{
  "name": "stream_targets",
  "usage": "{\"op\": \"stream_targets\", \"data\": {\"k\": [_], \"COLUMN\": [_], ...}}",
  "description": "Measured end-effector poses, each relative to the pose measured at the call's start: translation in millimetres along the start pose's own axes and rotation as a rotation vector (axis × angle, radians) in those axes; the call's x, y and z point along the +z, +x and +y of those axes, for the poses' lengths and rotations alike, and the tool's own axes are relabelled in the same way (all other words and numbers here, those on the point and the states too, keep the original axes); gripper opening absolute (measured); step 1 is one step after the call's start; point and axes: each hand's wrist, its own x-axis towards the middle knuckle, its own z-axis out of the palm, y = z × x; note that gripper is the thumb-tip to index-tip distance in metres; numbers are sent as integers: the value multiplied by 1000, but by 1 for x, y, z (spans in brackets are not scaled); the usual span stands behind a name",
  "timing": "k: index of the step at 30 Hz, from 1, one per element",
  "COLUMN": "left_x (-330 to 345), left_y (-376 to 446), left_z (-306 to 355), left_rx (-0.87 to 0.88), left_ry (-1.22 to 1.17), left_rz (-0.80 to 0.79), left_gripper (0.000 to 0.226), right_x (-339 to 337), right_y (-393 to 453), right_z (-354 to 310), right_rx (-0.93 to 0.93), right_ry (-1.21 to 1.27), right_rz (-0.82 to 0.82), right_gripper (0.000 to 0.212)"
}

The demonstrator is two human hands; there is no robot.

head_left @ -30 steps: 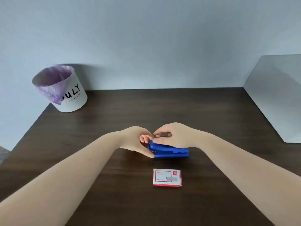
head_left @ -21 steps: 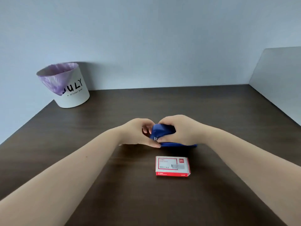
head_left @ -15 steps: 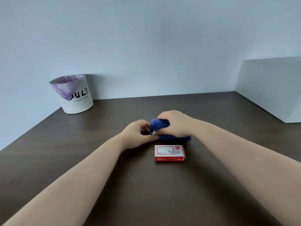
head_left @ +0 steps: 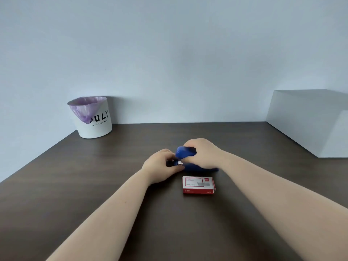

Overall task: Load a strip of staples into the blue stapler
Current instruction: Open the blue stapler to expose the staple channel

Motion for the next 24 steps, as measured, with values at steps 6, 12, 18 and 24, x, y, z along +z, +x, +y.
{"op": "stream_targets", "data": {"k": [6, 12, 18, 24], "left_x": [-8, -10, -9, -9], "left_y": [2, 2, 2, 0], "left_z": [-14, -16, -16, -14], "left_rx": [5, 22, 12, -22], "left_ry": [-10, 5, -3, -42], "left_rz": [4, -33, -13, -8], "left_gripper": [29, 28, 23, 21], "right_x": [-8, -26, -43, -35], "right_y": [-13, -29, -54, -71], "right_z": [8, 24, 60, 103], "right_rx": [69, -2, 78, 188], "right_ry": [674, 784, 857, 538], "right_rz": [395, 352, 362, 295], "right_gripper": [19, 35, 17, 12]}}
